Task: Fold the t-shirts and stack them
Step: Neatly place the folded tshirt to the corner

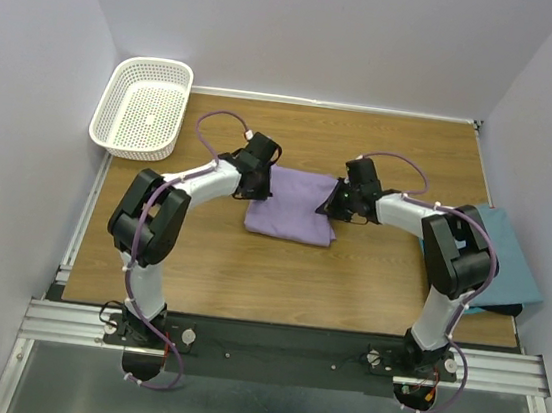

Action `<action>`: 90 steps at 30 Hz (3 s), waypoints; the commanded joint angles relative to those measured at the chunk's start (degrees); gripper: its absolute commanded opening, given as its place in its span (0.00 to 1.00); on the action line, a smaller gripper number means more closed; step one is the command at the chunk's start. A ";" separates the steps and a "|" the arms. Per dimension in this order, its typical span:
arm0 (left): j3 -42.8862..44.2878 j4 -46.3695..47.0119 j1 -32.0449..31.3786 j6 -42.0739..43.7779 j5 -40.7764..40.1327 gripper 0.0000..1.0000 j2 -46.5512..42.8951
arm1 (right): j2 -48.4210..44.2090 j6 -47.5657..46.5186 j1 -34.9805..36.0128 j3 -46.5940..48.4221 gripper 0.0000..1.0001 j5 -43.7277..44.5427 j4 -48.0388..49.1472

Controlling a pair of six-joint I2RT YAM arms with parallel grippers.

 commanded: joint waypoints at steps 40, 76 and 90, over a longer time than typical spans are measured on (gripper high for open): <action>9.87 -6.05 3.74 5.89 4.56 0.00 -9.38 | 4.54 19.66 -4.82 30.19 0.00 53.41 -52.20; 13.48 -7.81 3.66 8.00 7.29 0.00 -7.01 | 11.41 13.53 -22.23 66.68 0.00 59.13 -70.94; 13.39 -7.90 3.66 8.00 7.55 0.00 -7.01 | 3.51 11.07 -24.42 66.95 0.00 60.10 -71.02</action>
